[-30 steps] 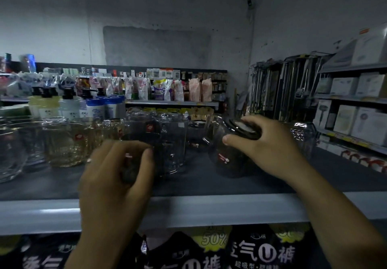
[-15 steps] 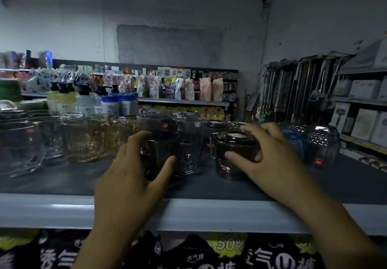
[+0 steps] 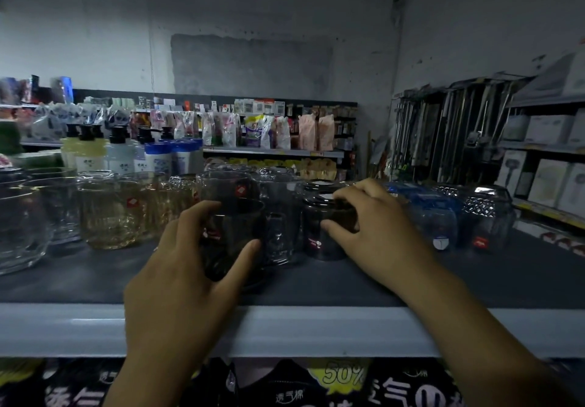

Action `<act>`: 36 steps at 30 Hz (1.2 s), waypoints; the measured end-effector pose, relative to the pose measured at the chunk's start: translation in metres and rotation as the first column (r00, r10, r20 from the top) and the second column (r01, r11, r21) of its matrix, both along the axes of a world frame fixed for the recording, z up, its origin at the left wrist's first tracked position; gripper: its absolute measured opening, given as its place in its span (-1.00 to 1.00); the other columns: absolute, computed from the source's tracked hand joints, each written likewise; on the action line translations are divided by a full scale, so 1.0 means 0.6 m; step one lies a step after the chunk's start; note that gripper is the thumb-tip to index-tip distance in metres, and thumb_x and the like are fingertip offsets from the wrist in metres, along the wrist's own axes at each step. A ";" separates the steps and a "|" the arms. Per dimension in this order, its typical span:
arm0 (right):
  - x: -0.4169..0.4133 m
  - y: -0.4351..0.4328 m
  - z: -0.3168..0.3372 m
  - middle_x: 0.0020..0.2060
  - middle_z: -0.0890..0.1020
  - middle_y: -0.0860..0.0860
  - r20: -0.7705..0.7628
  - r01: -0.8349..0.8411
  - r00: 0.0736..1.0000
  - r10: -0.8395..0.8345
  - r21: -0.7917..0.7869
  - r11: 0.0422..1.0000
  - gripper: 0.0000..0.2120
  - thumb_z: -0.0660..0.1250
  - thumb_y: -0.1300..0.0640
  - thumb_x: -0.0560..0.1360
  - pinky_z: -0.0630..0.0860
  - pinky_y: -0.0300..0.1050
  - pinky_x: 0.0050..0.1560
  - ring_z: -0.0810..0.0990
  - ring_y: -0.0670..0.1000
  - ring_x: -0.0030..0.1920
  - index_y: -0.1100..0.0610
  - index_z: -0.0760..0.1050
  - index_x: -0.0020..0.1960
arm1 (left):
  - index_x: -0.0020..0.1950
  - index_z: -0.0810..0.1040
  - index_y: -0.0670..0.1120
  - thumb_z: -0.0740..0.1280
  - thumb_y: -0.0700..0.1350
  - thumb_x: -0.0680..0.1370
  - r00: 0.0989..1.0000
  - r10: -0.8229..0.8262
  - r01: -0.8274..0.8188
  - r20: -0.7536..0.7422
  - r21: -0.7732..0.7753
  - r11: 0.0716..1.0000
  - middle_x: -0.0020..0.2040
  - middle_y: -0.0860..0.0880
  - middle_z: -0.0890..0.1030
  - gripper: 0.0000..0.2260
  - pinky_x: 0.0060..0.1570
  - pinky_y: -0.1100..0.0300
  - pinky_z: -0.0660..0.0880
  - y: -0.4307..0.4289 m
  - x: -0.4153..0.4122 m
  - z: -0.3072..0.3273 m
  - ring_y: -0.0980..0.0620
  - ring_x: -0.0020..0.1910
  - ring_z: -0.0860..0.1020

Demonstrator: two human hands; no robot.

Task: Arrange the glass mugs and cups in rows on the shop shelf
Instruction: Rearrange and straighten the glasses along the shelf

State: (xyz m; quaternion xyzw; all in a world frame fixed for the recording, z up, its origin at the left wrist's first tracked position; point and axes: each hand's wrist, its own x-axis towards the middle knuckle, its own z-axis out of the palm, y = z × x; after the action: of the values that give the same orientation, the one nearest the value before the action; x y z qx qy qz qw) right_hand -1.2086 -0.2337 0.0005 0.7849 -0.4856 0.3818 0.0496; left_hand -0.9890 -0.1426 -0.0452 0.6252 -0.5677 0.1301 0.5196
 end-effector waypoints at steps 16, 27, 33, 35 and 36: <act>0.003 -0.018 -0.015 0.37 0.39 -0.07 -0.018 -0.026 0.999 0.026 -0.005 1.000 -0.50 0.37 -0.03 0.59 0.44 -0.16 0.22 0.46 -0.01 0.28 0.04 0.37 0.48 | 0.29 0.41 0.35 0.22 0.39 0.46 0.975 -0.224 0.224 0.000 -0.011 0.974 0.15 0.26 0.55 -0.58 -0.28 0.20 0.53 0.018 0.000 0.005 0.24 -0.03 0.59; -0.019 0.032 -0.006 0.05 0.54 -0.12 0.216 -0.026 0.974 0.065 -0.180 0.983 -0.81 0.35 -0.02 0.58 0.51 -0.20 -0.12 0.55 -0.11 -0.10 0.01 0.57 0.15 | -0.03 0.54 0.18 0.47 0.20 0.38 0.899 -0.421 0.428 -0.121 0.041 0.903 -0.19 0.00 0.60 -0.75 -0.36 0.37 0.47 0.015 -0.013 0.048 0.15 -0.33 0.60; -0.016 0.121 -0.006 0.16 0.64 -0.18 0.766 -0.531 0.579 0.279 0.094 0.842 -0.44 0.34 -0.31 0.36 0.57 -0.31 -0.03 0.65 -0.29 0.04 -0.19 0.42 0.31 | 0.00 0.56 -0.25 0.46 -0.01 0.46 0.419 -0.641 0.631 -0.643 -0.302 0.715 -0.12 -0.17 0.71 -0.68 -0.18 0.12 0.67 0.010 -0.067 0.064 -0.15 -0.20 0.69; -0.003 0.139 -0.007 0.11 0.68 -0.17 0.785 -0.595 0.527 0.325 0.068 0.801 -0.44 0.40 -0.25 0.35 0.57 -0.26 0.02 0.67 -0.23 0.07 -0.20 0.40 0.32 | 0.11 0.53 -0.32 0.41 -0.02 0.52 0.200 -0.649 0.687 -0.734 -0.367 0.627 -0.06 -0.24 0.71 -0.62 -0.02 -0.02 0.67 0.010 -0.095 0.067 -0.27 -0.08 0.70; 0.002 0.145 -0.006 0.08 0.70 -0.18 0.777 -0.594 0.525 0.346 0.044 0.804 -0.45 0.43 -0.20 0.36 0.60 -0.20 0.01 0.68 -0.19 0.06 -0.18 0.41 0.32 | 0.14 0.52 -0.34 0.39 0.00 0.53 0.146 -0.638 0.711 -0.756 -0.368 0.599 -0.04 -0.24 0.71 -0.59 0.04 -0.07 0.66 0.011 -0.107 0.068 -0.29 -0.03 0.70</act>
State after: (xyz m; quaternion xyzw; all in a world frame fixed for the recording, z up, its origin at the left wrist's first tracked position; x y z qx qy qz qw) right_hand -1.2073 -0.1466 -0.0029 0.6611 -0.2817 0.5837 -0.3781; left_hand -1.0533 -0.1361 -0.0045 0.3013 -0.4652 -0.4536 0.6979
